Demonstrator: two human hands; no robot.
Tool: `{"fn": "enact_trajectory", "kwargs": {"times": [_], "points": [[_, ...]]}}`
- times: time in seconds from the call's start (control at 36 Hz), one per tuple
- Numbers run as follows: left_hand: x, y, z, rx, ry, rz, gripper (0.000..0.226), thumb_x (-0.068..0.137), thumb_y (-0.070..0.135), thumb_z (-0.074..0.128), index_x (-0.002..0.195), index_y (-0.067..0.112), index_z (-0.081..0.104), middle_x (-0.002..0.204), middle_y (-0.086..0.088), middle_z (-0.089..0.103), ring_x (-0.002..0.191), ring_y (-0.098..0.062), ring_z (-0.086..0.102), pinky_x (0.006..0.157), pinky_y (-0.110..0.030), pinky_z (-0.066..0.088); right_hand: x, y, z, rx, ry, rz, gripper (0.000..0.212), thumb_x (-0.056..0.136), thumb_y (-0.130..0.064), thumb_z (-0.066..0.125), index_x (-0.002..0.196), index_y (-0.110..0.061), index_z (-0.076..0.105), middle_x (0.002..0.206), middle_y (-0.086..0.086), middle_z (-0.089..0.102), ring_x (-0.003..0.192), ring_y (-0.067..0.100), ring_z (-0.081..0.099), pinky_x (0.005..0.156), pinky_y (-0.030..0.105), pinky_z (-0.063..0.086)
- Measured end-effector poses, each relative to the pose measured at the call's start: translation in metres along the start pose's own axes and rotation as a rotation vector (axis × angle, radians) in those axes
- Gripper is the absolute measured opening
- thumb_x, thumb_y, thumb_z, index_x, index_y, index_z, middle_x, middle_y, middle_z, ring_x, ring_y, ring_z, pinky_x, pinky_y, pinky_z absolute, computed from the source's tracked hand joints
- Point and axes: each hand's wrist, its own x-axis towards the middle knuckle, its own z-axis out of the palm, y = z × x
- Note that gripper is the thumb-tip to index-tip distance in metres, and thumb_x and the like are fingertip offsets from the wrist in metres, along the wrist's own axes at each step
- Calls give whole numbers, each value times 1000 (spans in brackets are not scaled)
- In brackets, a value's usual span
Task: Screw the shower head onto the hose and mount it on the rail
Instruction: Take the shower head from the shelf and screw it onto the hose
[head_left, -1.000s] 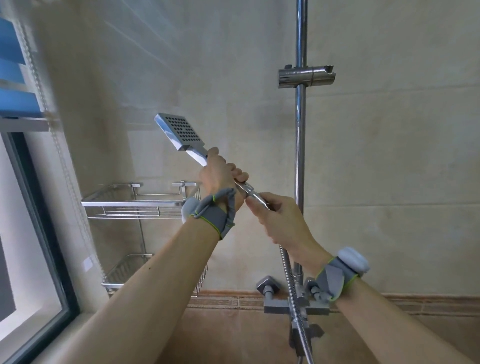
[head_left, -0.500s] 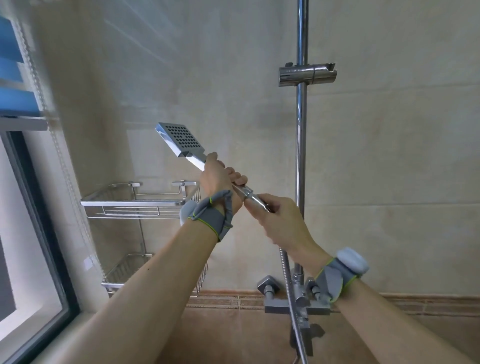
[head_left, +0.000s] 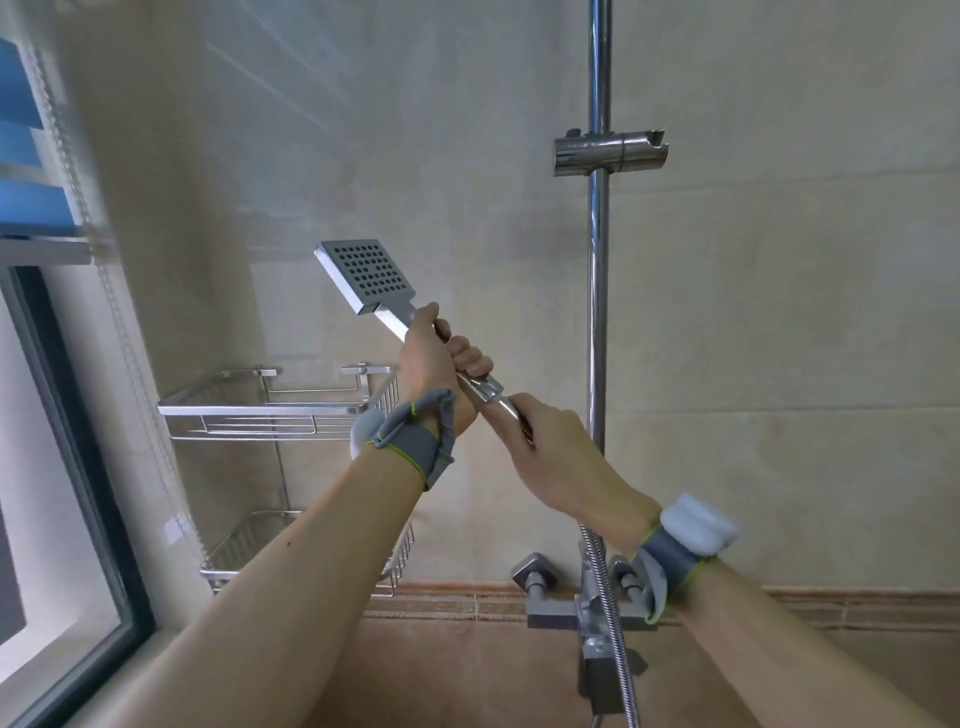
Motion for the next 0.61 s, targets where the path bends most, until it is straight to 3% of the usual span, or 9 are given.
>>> {"fn": "enact_trajectory", "kwargs": {"times": [0.11, 0.28, 0.33, 0.42, 0.47, 0.61], "points": [[0, -2, -1, 4, 4, -5, 36, 94, 31, 49, 61, 20, 38, 43, 6, 24, 32, -10, 21, 38, -15, 22, -4, 5, 3, -82, 14, -112, 35, 102, -40, 45, 113, -9, 54, 74, -2, 55, 66, 23, 49, 60, 33, 29], [-2, -2, 5, 29, -22, 13, 38, 94, 31, 48, 61, 19, 36, 41, 6, 22, 31, -11, 19, 37, -15, 21, -5, 5, 6, -212, 106, -171, 31, 103, -36, 43, 105, -8, 54, 70, -1, 54, 60, 24, 48, 57, 33, 28], [-2, 0, 5, 38, -60, 4, 39, 95, 32, 48, 60, 19, 35, 42, 6, 20, 32, -10, 18, 37, -16, 19, -3, 1, 4, -51, 55, -64, 32, 103, -38, 45, 97, -9, 58, 63, -2, 50, 53, 18, 44, 53, 33, 31], [-5, 3, 4, 44, -142, -32, 41, 95, 33, 48, 60, 19, 36, 44, 6, 18, 32, -9, 18, 37, -15, 17, 0, -2, -5, 669, -194, 281, 38, 101, -45, 49, 91, -11, 61, 57, -4, 37, 42, 12, 28, 39, 22, 23], [-7, 4, 4, 27, -193, -52, 40, 95, 32, 49, 60, 17, 37, 44, 5, 20, 31, -9, 19, 37, -16, 16, -1, -3, -11, 981, -342, 408, 39, 99, -48, 51, 95, -11, 63, 57, -5, 29, 43, 10, 19, 40, 20, 13], [-8, 7, 5, 31, -224, -43, 39, 94, 33, 51, 60, 16, 38, 44, 4, 22, 33, -9, 18, 38, -18, 14, -1, -3, -11, 969, -345, 379, 39, 98, -46, 54, 104, -9, 64, 63, -4, 35, 44, 8, 20, 40, 20, 15]]}}
